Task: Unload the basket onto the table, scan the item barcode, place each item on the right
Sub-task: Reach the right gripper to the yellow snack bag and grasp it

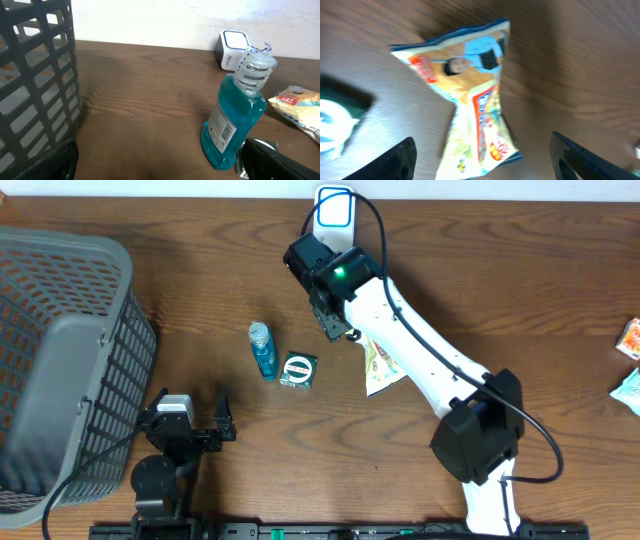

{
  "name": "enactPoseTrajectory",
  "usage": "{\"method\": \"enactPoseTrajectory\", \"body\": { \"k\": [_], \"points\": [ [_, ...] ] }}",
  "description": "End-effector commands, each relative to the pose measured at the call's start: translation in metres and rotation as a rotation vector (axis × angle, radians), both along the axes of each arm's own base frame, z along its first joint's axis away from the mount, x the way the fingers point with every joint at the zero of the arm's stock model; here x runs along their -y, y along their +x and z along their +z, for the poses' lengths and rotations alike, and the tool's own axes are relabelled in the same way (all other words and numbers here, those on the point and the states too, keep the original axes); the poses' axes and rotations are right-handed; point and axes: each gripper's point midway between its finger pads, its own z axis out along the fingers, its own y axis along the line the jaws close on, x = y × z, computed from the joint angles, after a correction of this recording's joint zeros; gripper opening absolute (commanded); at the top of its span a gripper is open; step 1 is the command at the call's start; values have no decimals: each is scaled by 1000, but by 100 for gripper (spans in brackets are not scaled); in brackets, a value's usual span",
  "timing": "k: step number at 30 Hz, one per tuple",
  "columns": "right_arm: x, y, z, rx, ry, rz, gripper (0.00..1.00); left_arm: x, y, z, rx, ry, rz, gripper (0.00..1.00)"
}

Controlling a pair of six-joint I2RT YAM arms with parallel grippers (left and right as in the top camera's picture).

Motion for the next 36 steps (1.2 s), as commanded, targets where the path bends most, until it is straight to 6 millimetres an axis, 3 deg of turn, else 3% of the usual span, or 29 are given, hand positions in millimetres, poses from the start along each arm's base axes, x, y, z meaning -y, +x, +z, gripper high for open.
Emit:
{"method": "enactPoseTrajectory", "body": {
  "k": [1,7,10,15,21,22,23,24,25,29,31,33,36],
  "points": [
    [-4,-7,-23,-69,15,24,80,1,-1,-13,-38,9,-11,100],
    [10,-12,-83,-100,-69,13,81,1,-1,-13,-38,9,-11,100],
    [23,-13,-102,-97,-109,-1,80,1,-1,-13,-38,9,-11,100],
    [45,-3,-119,-16,-194,-19,64,1,-1,-13,-38,9,-11,100],
    [58,-20,-149,-59,-210,-12,54,1,-1,-13,-38,9,-11,100],
    [58,-24,-153,-76,-202,-10,51,1,-1,-13,-38,9,-11,100],
    [56,-29,-157,-101,-184,-6,42,1,-1,-13,-38,9,-11,100],
    [47,-37,-163,-155,-130,13,20,1,-1,-13,-38,9,-11,100],
    [40,-41,-165,-184,-89,25,15,1,-1,-13,-38,9,-11,100],
    [6,-50,-153,-295,96,86,1,1,-1,-13,-38,9,-11,100],
    [-9,-54,-137,-368,208,123,1,1,-1,-13,-38,9,-11,100],
    [-26,-63,-115,-477,365,191,1,1,-1,-13,-38,9,-11,100],
    [-52,-85,-62,-659,742,396,1,1,-1,-13,-38,9,-10,100]
  ]
}}
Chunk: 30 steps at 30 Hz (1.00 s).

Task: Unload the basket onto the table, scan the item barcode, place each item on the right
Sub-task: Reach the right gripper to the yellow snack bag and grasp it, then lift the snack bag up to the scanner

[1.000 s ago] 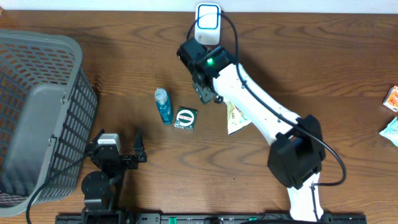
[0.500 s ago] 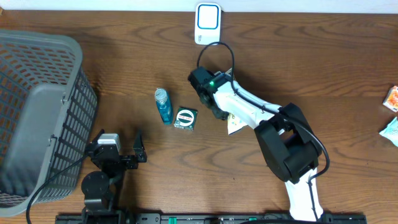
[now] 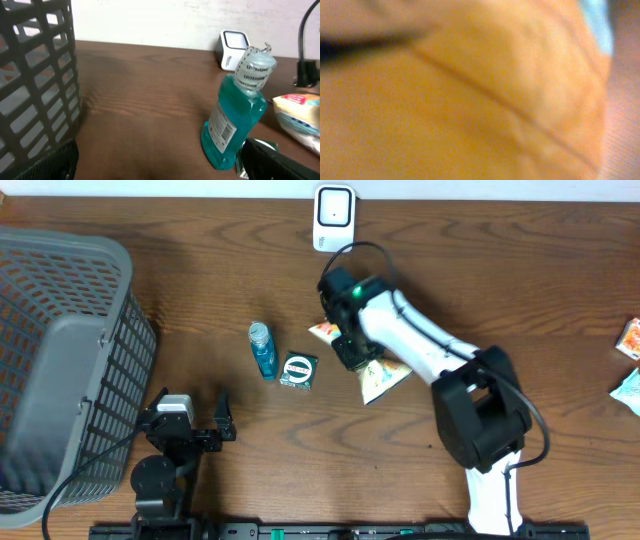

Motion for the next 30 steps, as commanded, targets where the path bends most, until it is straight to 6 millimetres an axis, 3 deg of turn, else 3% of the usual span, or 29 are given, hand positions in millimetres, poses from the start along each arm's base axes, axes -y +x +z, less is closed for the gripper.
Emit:
{"method": "enactPoseTrajectory", "body": {
  "k": [1,5,14,18,23,30],
  "points": [
    [-63,-35,60,-280,657,197,1,1,-1,-13,-38,9,-10,100],
    [-56,-35,98,-359,946,154,1,1,-1,-13,-38,9,-10,100],
    [-49,-35,139,-391,1189,103,1,1,-1,-13,-38,9,-10,100],
    [-54,-35,170,-521,1309,-85,1,1,-1,-13,-38,9,-10,100],
    [-55,-34,182,-787,1244,-405,1,1,-1,-13,-38,9,-10,100],
    [-57,-28,192,-970,1201,-618,1,1,-1,-13,-38,9,-10,100]
  ]
}}
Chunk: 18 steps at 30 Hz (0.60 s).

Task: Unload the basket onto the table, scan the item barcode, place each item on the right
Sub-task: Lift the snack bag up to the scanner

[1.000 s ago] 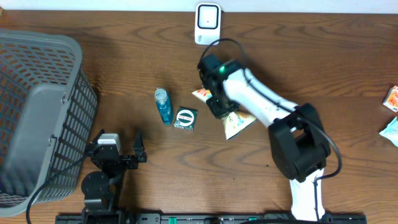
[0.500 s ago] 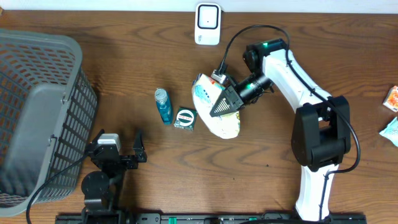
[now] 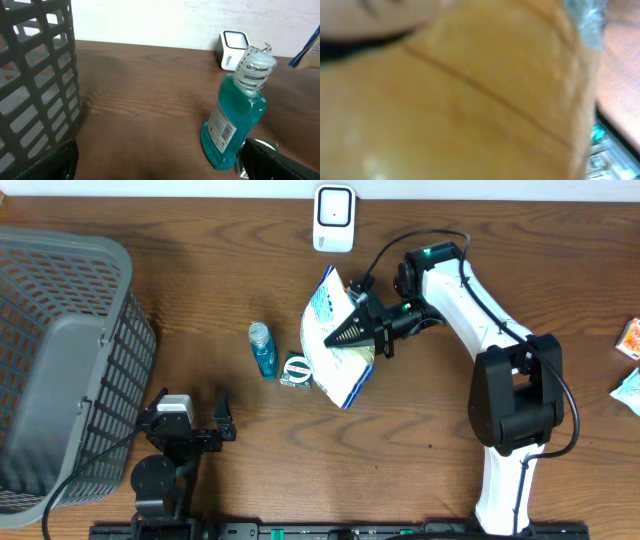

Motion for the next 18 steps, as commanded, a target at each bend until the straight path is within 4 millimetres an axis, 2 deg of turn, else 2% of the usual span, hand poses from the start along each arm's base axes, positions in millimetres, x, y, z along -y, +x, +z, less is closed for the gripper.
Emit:
{"method": "enactPoseTrajectory", "body": {
  "k": [1,15,18],
  "points": [
    [-1,12,14,-197,20,-66,1,1,-1,-13,-38,9,-11,100],
    [-1,12,14,-194,20,-68,1,1,-1,-13,-38,9,-11,100],
    [3,9,5,-98,-1,-42,1,1,-1,-13,-38,9,-11,100]
  ]
}}
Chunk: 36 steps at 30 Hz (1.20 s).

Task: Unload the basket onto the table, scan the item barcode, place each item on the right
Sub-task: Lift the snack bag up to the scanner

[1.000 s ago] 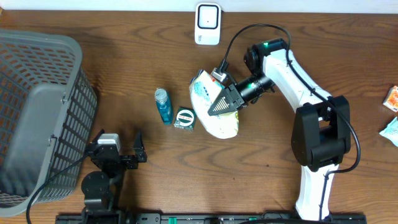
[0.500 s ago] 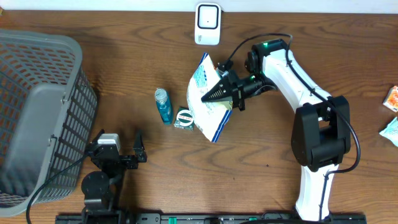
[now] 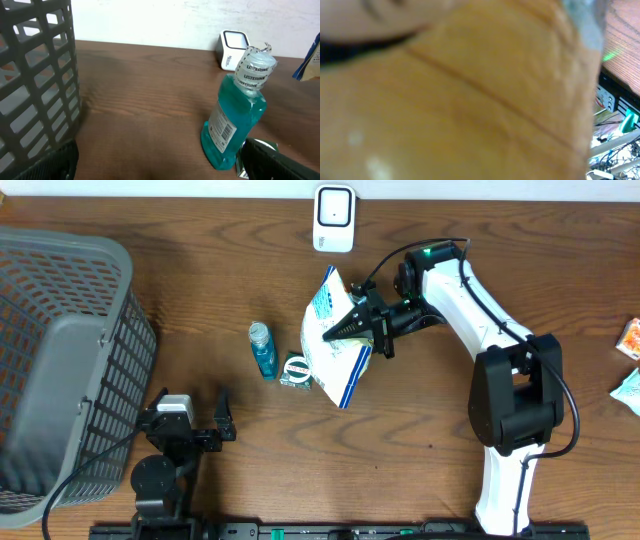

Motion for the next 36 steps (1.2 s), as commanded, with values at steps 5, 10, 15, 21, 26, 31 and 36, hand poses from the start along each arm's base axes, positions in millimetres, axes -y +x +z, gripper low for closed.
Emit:
{"method": "enactPoseTrajectory", "body": {
  "k": [5,10,15,21,26,31,36],
  "points": [
    [22,-9,-37,339,-91,148,1,1,-1,-13,-38,9,-11,100],
    [43,-8,-50,482,-146,215,1,1,-1,-13,-38,9,-11,100],
    [49,5,-32,712,-142,199,2,1,-1,-13,-38,9,-11,100],
    [64,44,-10,1017,-464,136,1,1,-1,-13,-38,9,-10,100],
    [60,84,18,1333,-645,66,1,1,-1,-13,-38,9,-11,100],
    [27,117,33,1489,-637,-23,1,1,-1,-13,-38,9,-11,100],
    [10,168,22,1607,-713,-126,1,1,-1,-13,-38,9,-11,100]
  ]
}}
